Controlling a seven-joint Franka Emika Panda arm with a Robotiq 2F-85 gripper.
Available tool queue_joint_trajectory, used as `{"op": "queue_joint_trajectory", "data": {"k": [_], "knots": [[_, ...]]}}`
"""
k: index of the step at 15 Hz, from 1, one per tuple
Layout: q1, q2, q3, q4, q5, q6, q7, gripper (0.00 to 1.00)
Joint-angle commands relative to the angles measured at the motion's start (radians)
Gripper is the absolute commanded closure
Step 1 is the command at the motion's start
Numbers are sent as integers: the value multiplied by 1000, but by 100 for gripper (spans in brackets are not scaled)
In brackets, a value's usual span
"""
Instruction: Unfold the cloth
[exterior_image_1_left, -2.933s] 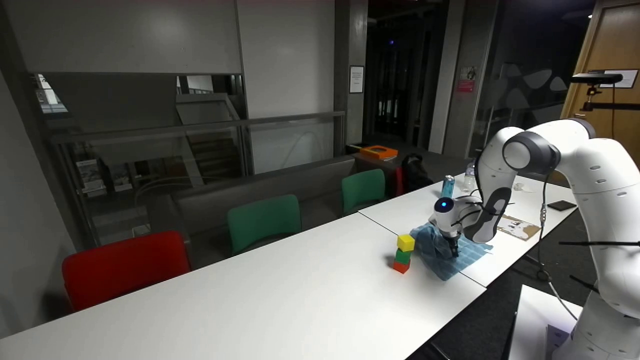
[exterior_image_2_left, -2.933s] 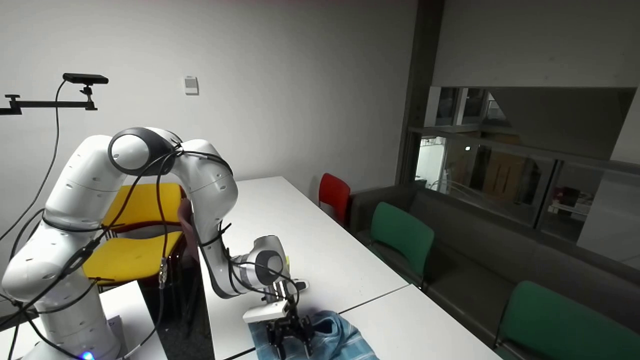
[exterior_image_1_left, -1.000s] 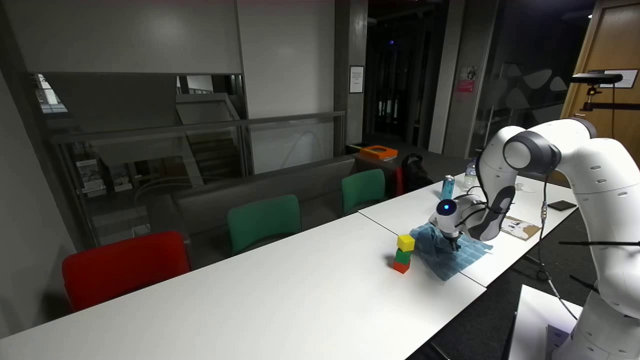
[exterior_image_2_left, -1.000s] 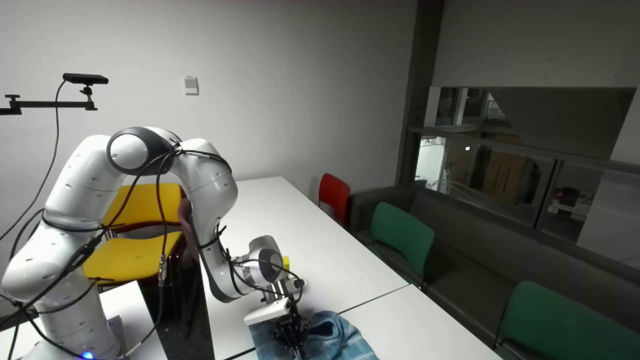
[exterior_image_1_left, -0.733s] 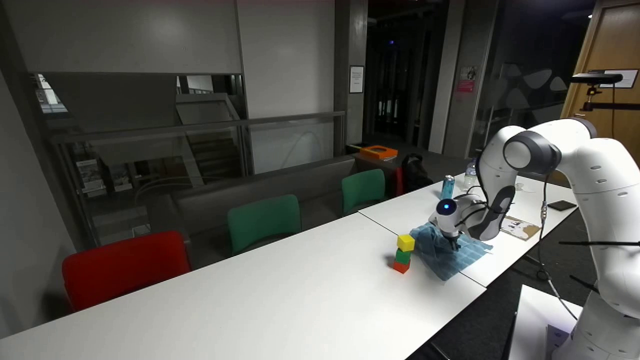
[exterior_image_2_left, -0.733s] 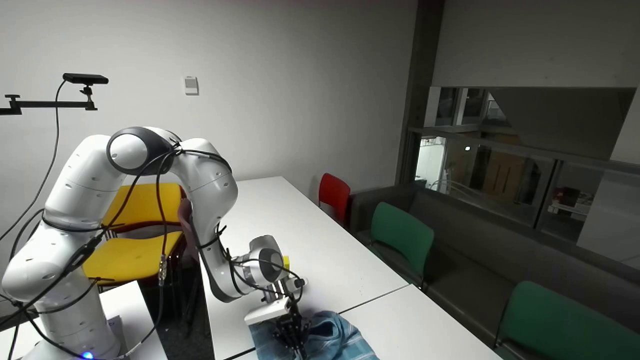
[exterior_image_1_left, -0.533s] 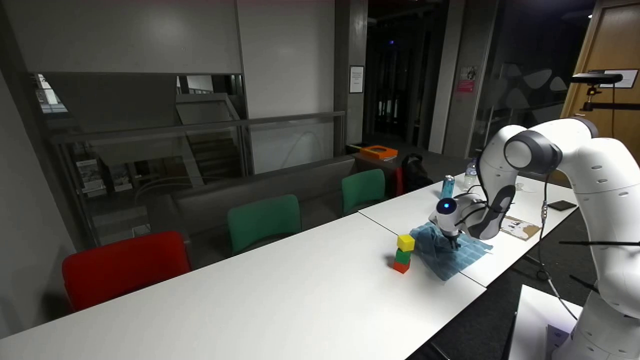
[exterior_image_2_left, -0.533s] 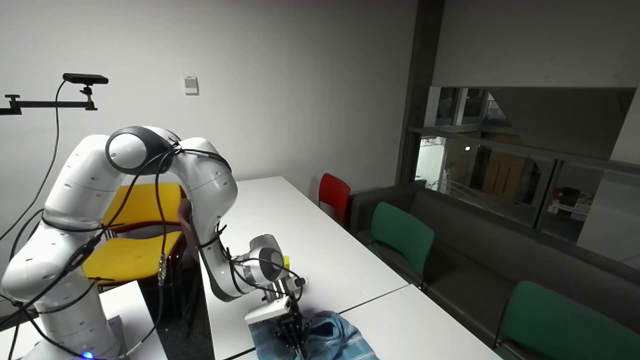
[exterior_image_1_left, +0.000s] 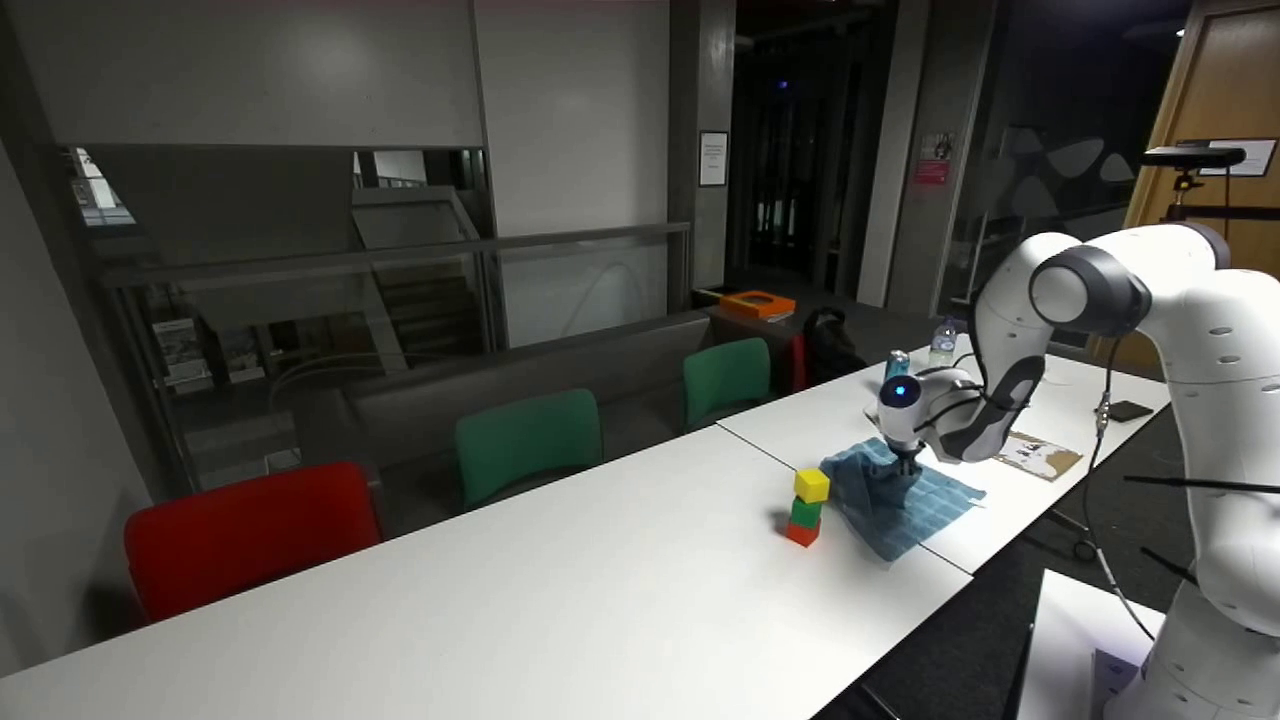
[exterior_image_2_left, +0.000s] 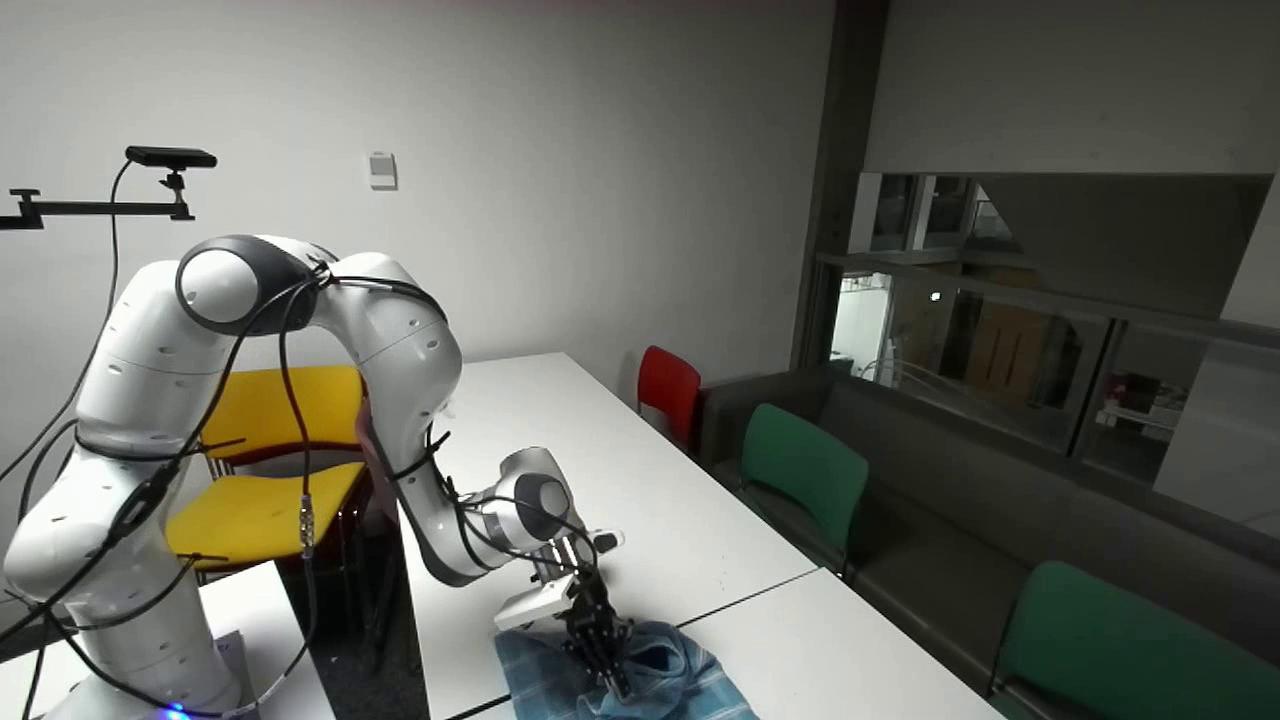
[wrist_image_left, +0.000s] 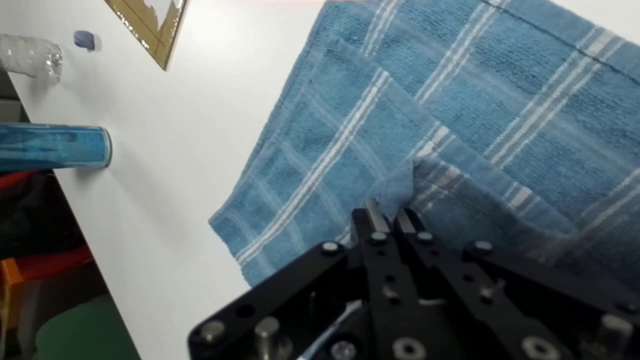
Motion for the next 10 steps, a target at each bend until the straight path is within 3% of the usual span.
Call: {"op": "queue_joint_trajectory", "data": {"k": [1, 4, 8, 10], "knots": [[16, -126, -37, -68, -31, -29, 81, 99], [8, -172, -27, -86, 52, -35, 76, 99], [29, -207, -25, -80, 47, -81, 106, 99], [4, -219, 16, -69, 24, -121, 127, 99]]}}
